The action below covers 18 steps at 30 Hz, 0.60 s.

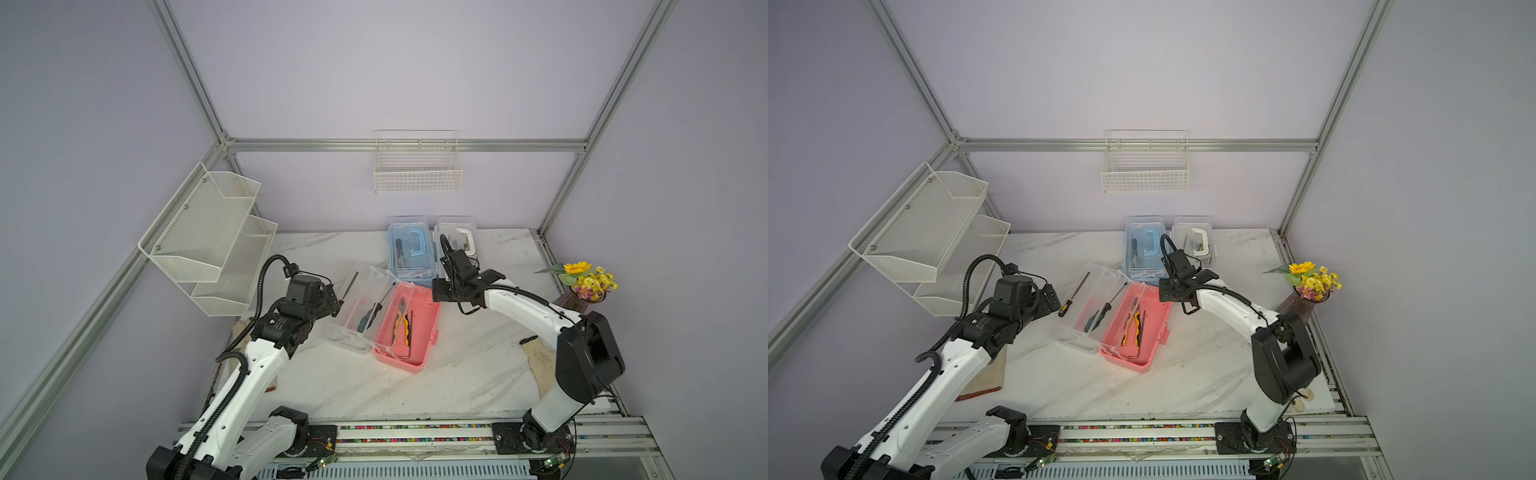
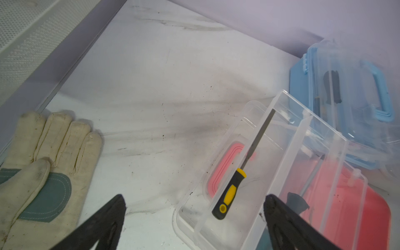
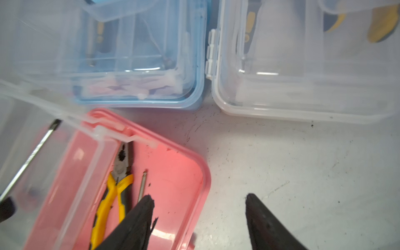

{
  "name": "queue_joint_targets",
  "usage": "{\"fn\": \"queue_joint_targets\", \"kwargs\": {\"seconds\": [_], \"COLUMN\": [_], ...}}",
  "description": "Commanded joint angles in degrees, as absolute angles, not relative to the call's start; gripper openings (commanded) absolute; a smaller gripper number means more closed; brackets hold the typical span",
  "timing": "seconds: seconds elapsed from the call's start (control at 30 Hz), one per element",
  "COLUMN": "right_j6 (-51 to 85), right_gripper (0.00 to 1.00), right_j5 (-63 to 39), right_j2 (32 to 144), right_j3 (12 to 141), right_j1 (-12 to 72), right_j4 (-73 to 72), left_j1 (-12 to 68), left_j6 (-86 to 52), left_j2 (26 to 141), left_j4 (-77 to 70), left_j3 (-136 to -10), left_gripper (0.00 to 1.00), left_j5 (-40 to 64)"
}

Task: Close toolboxes
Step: Adjust the toolbox at the center of the board.

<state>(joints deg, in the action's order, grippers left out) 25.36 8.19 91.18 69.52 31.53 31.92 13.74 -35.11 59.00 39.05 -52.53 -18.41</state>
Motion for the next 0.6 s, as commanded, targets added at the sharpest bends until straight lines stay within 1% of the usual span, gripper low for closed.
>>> {"fn": "queue_joint_targets", "kwargs": {"seconds": [0.0,0.1,0.17,0.3,0.37,0.43,0.47,0.57], "right_j6": [32.1,36.4,37.8,38.8,39.3,38.9,37.8,36.2], "right_gripper": [0.71,0.70,0.69,0.66,0.61,0.50,0.47,0.47], "right_j5": [7.6,6.6,5.7,6.1,7.2,9.6,9.5,9.0], "right_j2": [87.2,84.9,86.4,90.9,91.6,91.7,91.6,92.0], "right_j3": [64.5,60.4,59.2,59.9,59.8,60.0,59.9,60.8], "right_j1": [34.0,37.0,38.8,40.9,40.8,40.4,39.8,38.0], "right_j4": [36.0,34.7,33.4,34.1,35.1,36.0,36.1,35.7], "left_j1": [9.1,2.7,0.0,-0.7,-0.7,-0.7,-0.8,-0.7], "left_j6": [-36.1,-36.9,-37.4,-37.5,-37.4,-37.0,-37.0,-37.2], "left_j2": [59.0,57.2,56.8,56.4,55.8,55.4,55.5,56.5], "left_j4": [37.7,34.9,33.1,32.7,33.0,33.2,33.6,33.5], "left_j3": [-50.3,-47.8,-46.0,-44.7,-44.5,-44.5,-44.5,-44.6], "left_gripper": [0.99,0.97,0.97,0.97,0.97,0.98,0.98,0.99], "left_j5": [-16.9,-10.9,-6.5,-4.7,-4.7,-5.0,-5.6,-5.5]}}
